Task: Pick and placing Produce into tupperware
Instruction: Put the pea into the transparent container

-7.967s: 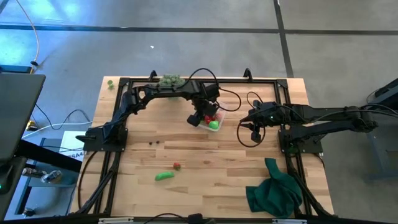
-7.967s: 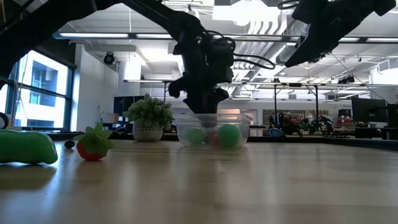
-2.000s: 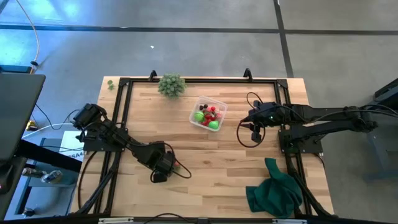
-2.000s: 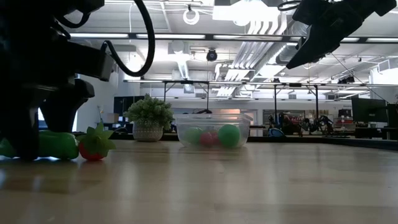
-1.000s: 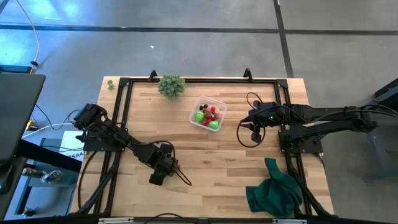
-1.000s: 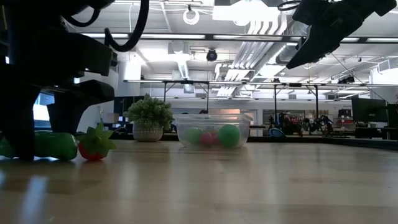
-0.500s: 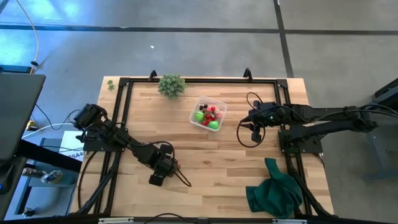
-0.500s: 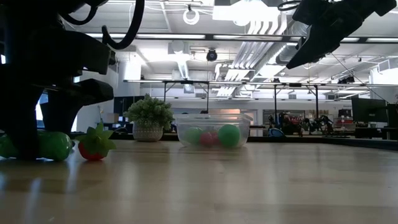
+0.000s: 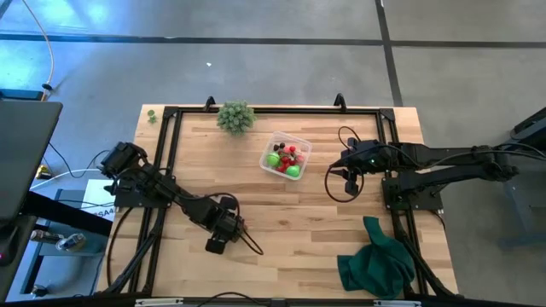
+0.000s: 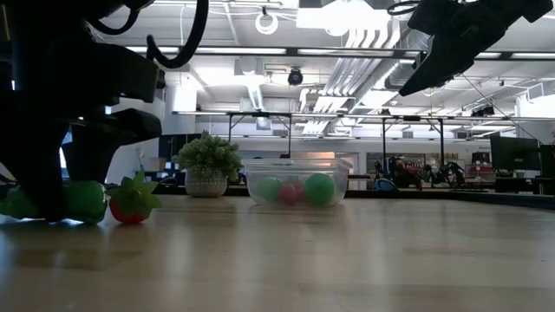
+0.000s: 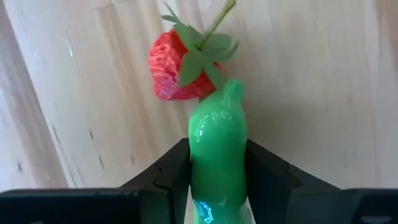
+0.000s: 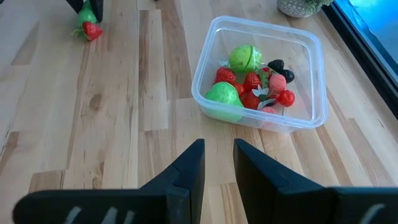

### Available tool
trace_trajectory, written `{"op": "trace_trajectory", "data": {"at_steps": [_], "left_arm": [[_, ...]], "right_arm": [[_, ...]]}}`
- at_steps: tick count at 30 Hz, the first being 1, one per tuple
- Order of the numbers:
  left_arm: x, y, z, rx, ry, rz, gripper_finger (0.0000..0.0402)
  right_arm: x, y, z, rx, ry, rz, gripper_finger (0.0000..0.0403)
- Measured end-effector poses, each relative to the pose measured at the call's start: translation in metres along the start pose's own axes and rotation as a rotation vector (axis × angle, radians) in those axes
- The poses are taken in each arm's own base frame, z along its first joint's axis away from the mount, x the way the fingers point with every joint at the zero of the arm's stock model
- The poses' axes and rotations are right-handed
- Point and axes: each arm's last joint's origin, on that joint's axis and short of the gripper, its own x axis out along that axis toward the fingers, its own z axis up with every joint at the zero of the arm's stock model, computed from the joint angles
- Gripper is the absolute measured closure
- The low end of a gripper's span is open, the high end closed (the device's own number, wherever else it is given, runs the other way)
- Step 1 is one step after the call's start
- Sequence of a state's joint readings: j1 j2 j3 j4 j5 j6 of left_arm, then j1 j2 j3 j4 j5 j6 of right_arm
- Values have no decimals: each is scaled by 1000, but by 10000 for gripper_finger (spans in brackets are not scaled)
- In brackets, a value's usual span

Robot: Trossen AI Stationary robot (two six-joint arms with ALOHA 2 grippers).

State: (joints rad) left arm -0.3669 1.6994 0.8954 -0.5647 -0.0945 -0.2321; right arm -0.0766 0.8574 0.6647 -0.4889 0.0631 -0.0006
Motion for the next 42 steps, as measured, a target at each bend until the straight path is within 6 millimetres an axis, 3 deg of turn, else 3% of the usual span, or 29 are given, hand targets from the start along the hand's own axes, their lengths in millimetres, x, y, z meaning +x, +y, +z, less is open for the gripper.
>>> {"op": "trace_trajectory", "data": {"at_steps": [6,13,20,25,30,36,40,42], "left_arm": [[-13,0,0,-2,-25,-46,281],[-46,3,0,-7,-145,-92,281],[-94,10,4,-16,-352,-11,281],[-138,27,22,16,-522,156,280],[-173,72,46,32,-608,294,280],[-210,149,61,22,-734,429,280],[-217,198,67,22,-791,448,280],[-210,220,68,13,-767,404,280]], "right_arm": [[0,0,0,0,0,0,327],[0,0,0,0,-1,-1,327],[0,0,0,0,-1,-1,327],[0,0,0,0,0,-5,327],[0,0,0,0,0,-4,327],[0,0,0,0,0,-4,327],[0,0,0,0,0,-3,327],[0,0,0,0,0,-3,327]]}}
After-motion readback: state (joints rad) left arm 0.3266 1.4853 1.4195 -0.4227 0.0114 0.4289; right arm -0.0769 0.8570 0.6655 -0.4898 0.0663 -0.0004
